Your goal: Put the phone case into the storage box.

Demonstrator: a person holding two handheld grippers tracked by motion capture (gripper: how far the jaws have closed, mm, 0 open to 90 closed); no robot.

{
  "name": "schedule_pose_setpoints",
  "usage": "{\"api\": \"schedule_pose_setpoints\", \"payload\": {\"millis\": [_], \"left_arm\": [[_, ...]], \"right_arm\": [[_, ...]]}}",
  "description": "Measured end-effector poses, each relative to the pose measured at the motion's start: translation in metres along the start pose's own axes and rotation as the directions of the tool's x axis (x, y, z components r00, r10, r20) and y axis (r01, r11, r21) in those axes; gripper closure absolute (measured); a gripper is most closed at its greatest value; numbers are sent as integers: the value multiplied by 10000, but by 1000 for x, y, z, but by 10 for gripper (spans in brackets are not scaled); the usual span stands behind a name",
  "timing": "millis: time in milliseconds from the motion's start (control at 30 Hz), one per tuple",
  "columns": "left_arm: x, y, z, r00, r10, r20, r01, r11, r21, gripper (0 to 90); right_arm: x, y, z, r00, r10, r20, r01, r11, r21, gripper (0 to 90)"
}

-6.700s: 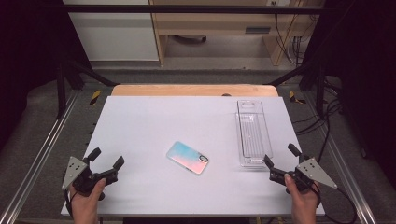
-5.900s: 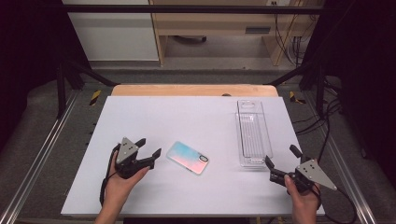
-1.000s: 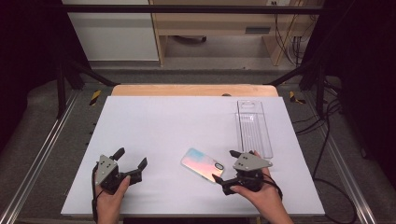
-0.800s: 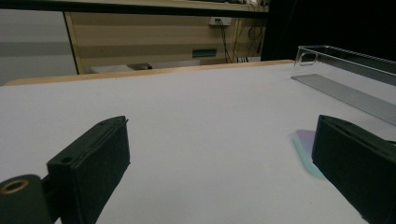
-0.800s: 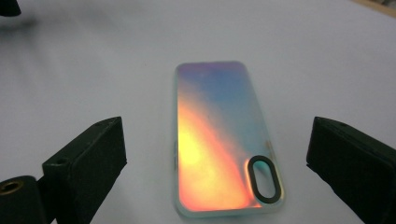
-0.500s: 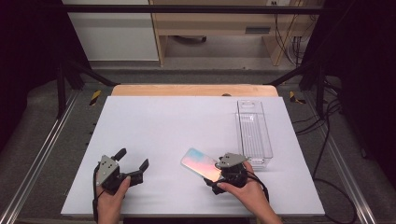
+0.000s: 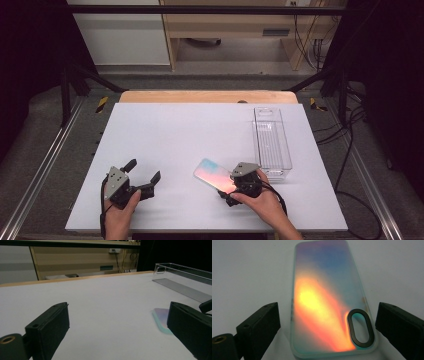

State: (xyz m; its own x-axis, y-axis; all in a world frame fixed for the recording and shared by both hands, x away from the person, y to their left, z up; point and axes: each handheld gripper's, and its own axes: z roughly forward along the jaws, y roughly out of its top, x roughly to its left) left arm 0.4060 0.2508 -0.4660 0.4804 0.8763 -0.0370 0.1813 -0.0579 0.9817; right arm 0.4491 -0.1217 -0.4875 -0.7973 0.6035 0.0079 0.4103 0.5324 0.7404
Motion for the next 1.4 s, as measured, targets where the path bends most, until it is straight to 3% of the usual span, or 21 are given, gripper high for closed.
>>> {"api": "schedule_pose_setpoints", "payload": {"millis": [467, 667, 800, 1100, 1333, 1400], "left_arm": [[-2, 0, 1, 9999, 77, 66, -77, 10000, 32, 39], [-3, 0, 1, 10000, 56, 70, -56, 10000, 8, 39], [-2, 0, 1, 9999, 72, 76, -72, 10000, 35, 39], [-5, 0, 2, 9998, 72, 177, -73, 10000, 33, 39], [-15, 2, 4, 9964, 779, 344, -786, 9967, 198, 54], [-19, 3, 5, 9942, 1004, 393, -1013, 9946, 227, 48]], "right_arm": [[-2, -2, 2, 9999, 40, -153, -36, 9996, 286, 77], [-1, -5, 2, 9999, -106, -65, 107, 9998, 138, 93], [-3, -6, 0, 10000, 31, 9, -31, 10000, 4, 153], [-2, -7, 0, 9999, -97, 114, 97, 9999, 27, 159], [-1, -1, 0, 9999, -67, 128, 61, 9991, 423, 174], [-3, 7, -3, 9996, 260, -98, -255, 9984, 501, 177]]}}
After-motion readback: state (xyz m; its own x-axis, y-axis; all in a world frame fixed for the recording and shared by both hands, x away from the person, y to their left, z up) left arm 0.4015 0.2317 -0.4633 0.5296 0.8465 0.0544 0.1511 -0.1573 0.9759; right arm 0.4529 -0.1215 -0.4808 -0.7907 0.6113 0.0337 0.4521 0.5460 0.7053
